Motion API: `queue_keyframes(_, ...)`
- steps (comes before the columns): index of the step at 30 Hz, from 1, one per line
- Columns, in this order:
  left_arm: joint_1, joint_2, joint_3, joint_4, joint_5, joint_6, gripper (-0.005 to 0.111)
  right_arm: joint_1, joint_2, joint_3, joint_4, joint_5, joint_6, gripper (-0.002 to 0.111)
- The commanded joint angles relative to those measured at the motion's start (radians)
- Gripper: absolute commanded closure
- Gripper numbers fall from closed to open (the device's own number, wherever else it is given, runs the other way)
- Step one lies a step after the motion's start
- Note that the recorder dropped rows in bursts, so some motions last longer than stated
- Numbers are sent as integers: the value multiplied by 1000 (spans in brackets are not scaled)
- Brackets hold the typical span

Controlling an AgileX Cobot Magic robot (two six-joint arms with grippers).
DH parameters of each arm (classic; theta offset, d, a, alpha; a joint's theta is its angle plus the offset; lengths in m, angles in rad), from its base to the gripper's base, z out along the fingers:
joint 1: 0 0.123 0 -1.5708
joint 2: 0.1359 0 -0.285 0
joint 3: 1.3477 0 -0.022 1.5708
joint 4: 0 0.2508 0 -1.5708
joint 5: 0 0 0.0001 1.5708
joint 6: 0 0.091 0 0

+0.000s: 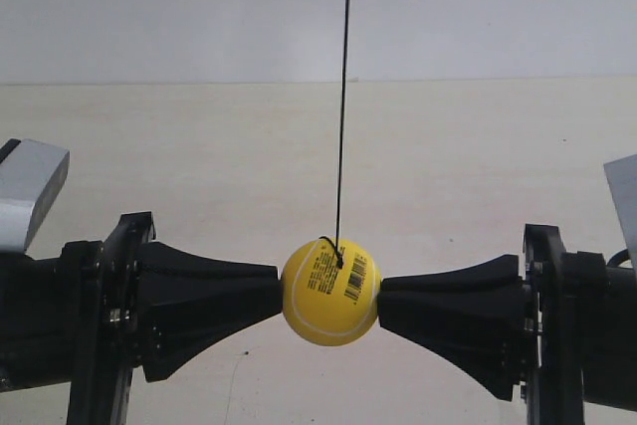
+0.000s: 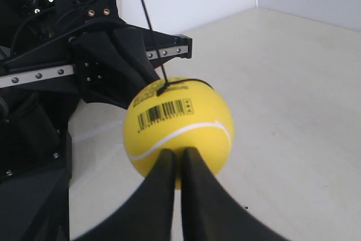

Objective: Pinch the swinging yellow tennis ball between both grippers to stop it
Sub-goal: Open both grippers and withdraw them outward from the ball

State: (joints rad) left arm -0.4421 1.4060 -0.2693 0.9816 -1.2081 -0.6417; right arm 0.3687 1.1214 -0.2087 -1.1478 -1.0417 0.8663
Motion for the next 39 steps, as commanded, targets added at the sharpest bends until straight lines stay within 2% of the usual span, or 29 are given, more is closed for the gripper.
queue_keyframes(1,-11,-3,-5,6,-13,7,102,1,-5,-1,-7,-16,0,108)
queue_keyframes(21,-10,-3,-3,8,-13,7,102,1,-5,-1,-9,-15,-11,108)
queue_keyframes(26,-10,-3,-3,-29,-13,7,102,1,-78,-1,28,155,1,108)
queue_keyframes(29,-8,-3,-3,-61,77,7,102,1,-182,-1,54,331,40,108)
queue_keyframes(32,-8,-3,-3,-109,85,7,102,1,-288,-1,58,452,78,108)
queue_keyframes(36,-8,-32,-3,-209,142,7,102,1,-355,12,61,490,85,108)
queue_keyframes(39,-8,-90,8,-337,247,7,102,1,-407,23,69,493,90,108)
